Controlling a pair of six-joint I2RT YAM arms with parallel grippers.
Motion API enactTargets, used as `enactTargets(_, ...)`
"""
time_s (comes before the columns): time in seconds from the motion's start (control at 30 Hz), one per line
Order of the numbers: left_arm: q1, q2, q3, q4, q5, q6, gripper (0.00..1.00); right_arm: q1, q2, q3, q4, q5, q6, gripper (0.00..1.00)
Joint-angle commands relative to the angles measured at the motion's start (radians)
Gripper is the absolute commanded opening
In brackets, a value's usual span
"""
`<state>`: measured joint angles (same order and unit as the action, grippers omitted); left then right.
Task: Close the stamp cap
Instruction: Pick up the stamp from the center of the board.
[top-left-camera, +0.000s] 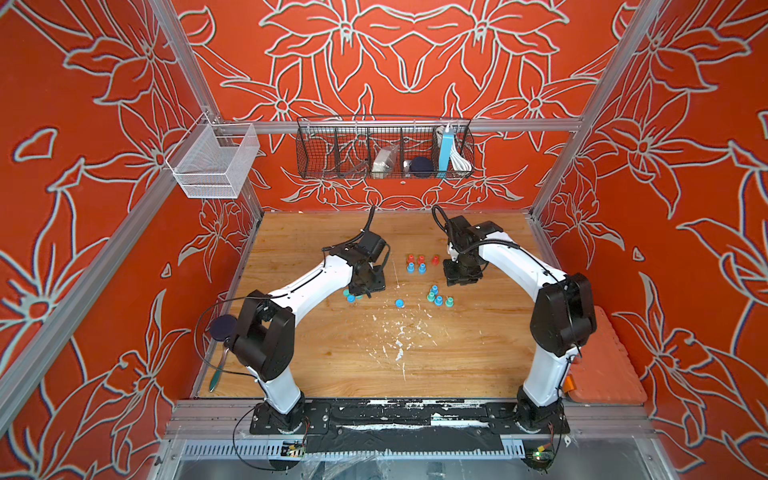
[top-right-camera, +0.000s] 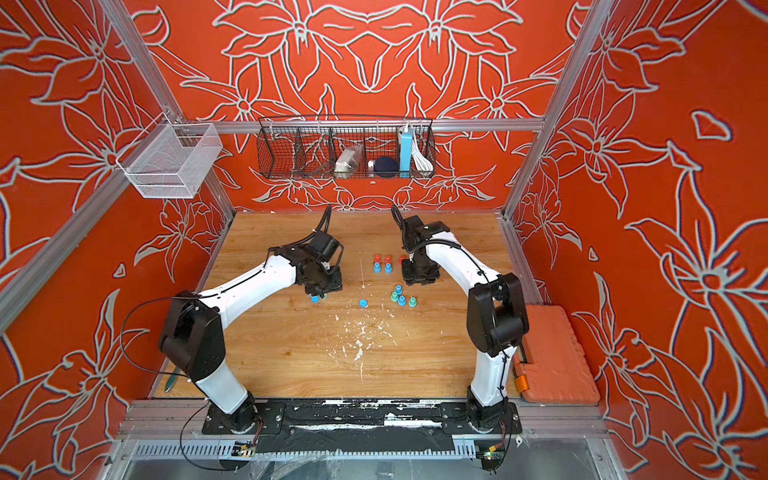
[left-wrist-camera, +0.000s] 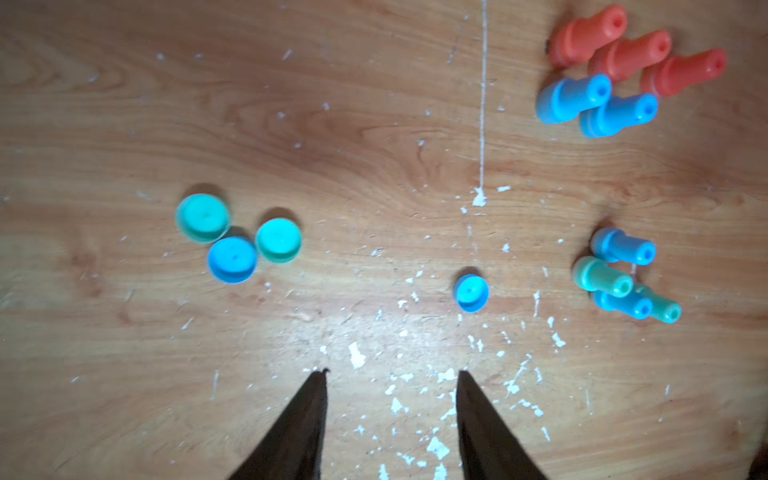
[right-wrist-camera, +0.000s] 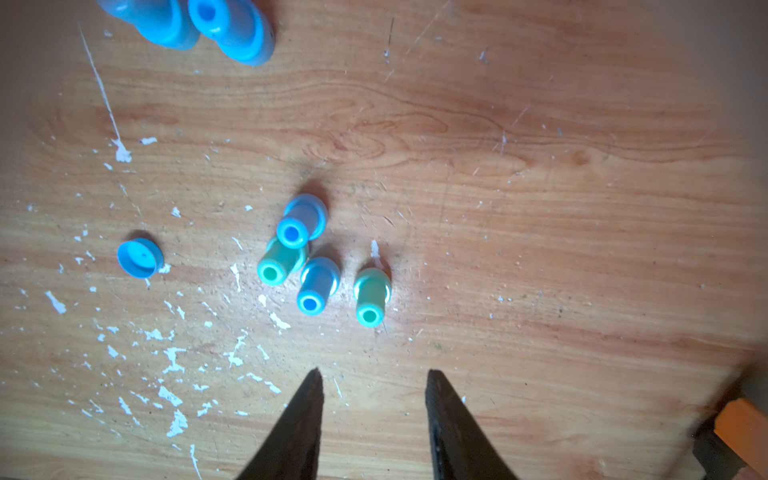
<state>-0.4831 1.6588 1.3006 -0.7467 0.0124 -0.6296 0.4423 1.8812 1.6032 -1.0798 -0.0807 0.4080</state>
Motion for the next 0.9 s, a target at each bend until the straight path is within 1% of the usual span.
enactTargets(0.0,0.012,-0.066,-0.055,-0.002,-0.015,0.009,0.51,0.028,0.049,0.037,0.048,0.005,0.054,0.43)
enactTargets(0.2,0.048,-0.134,-0.134,0.007,-0.012,-0.011,0.5,0.053,0.133,0.083,0.06,-0.007,0.075,0.42)
enactTargets(0.53,0.093,-0.193,-0.19,-0.002,-0.005,-0.001,0.5,0.065,0.214,0.1,0.081,0.006,0.084,0.4)
enactTargets(0.67,0.101,-0.207,-0.2,-0.005,-0.003,0.0,0.5,0.067,0.234,0.098,0.09,-0.002,0.086,0.36)
enactTargets(0.87,0.116,-0.225,-0.217,-0.008,-0.003,0.002,0.5,0.076,0.249,0.112,0.091,0.006,0.085,0.29)
